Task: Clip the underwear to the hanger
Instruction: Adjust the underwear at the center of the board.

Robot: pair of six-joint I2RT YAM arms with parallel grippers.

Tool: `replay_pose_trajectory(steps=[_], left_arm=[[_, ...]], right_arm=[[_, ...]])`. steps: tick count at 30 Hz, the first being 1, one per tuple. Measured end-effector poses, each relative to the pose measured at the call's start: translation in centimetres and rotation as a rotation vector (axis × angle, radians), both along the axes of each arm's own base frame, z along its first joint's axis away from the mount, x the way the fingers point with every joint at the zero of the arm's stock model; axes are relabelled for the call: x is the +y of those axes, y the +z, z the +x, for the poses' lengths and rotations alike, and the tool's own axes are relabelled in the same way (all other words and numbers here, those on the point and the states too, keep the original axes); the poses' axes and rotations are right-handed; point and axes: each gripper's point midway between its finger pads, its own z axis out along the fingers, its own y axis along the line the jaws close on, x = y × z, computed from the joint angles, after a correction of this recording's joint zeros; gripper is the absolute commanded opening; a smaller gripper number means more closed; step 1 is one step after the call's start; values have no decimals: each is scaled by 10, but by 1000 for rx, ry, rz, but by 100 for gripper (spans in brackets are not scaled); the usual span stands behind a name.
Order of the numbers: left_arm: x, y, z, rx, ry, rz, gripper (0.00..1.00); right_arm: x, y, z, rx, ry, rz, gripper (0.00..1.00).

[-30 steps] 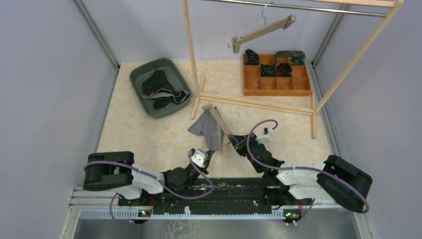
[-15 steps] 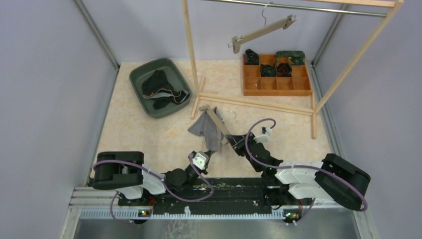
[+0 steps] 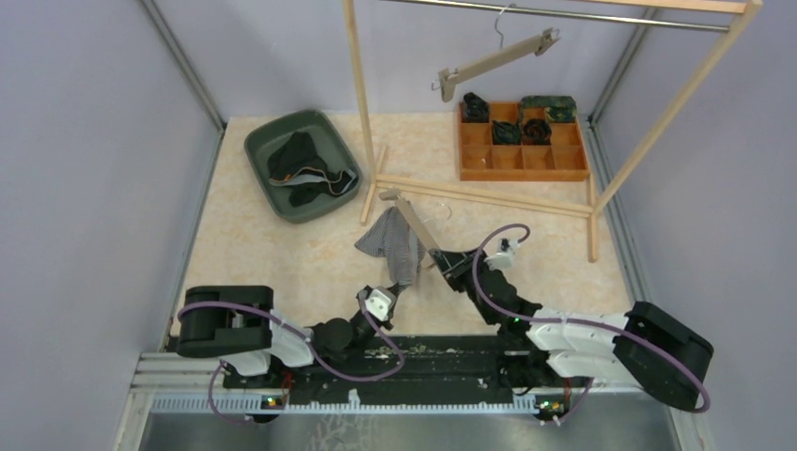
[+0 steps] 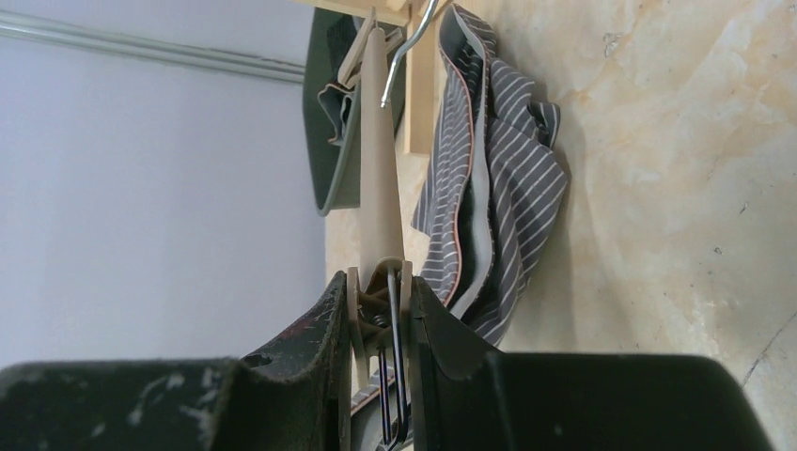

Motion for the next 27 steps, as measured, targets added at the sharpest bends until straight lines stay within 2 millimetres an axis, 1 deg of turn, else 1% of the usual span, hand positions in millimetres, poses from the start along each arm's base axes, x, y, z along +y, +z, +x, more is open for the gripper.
replay_pose_trajectory(steps=[6, 16, 23, 27], left_arm=[[-1, 1, 0, 0, -1, -2, 1], [-3, 3, 0, 1, -4, -14, 1], [-4, 3, -1, 8, -5, -23, 1], [-5, 4, -1, 7, -6, -24, 1]], right_arm=[[-6, 8, 0, -16, -22, 8, 0], [-12, 5, 2, -11, -46, -16, 0], [-12, 5, 2, -10, -45, -16, 0], [-10, -2, 1, 2, -35, -30, 0]])
